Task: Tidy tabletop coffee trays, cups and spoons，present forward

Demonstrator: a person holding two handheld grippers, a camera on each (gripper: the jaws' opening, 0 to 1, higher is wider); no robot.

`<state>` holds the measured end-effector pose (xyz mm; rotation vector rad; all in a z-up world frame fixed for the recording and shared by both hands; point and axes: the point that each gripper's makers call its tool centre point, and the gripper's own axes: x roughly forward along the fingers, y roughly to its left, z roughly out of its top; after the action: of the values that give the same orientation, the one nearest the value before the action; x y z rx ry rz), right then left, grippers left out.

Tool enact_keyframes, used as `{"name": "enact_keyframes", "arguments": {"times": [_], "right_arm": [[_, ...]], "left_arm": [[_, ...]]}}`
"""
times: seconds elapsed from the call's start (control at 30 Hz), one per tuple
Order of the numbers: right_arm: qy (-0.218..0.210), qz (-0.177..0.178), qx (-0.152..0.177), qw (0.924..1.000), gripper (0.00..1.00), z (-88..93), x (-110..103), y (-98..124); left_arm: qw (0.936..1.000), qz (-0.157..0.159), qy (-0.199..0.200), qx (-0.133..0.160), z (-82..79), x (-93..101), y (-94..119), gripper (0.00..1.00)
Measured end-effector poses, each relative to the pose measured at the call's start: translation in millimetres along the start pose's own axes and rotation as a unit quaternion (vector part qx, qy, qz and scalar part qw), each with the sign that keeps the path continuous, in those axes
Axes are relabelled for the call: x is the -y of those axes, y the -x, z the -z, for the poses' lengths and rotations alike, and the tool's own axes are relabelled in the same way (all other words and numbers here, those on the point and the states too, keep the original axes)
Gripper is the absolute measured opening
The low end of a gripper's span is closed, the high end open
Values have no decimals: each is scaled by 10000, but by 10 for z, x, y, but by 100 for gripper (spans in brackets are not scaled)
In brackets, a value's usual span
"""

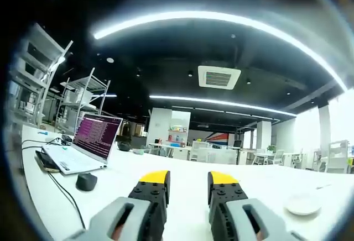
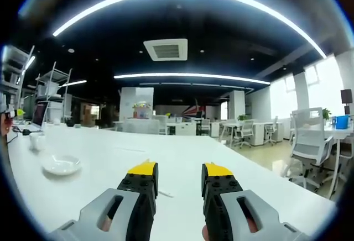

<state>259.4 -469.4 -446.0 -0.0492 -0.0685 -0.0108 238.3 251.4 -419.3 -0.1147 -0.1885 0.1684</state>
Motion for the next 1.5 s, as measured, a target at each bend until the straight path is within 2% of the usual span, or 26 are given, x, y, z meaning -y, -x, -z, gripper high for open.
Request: {"name": "enact_keyframes", "arguments": {"times": [0.33,0.63,1.27,1.5], "right_arm": [[33,-28,-6,10000,32,9,37,-32],[97,-90,55,9999,32,-87,33,-84],[191,-268,284,9991,32,-496,-189,-253],[252,-460,346,9980,32,-626,-290,-291]], "left_arm": [[10000,-8,8,-15,-3,2,-6,29],[10000,5,-33,-48,-68,-41,-5,29],[9990,45,-112,-426,-161,-138,8,31],[9980,98,-156,-604,-145,-145,-2,31]]}}
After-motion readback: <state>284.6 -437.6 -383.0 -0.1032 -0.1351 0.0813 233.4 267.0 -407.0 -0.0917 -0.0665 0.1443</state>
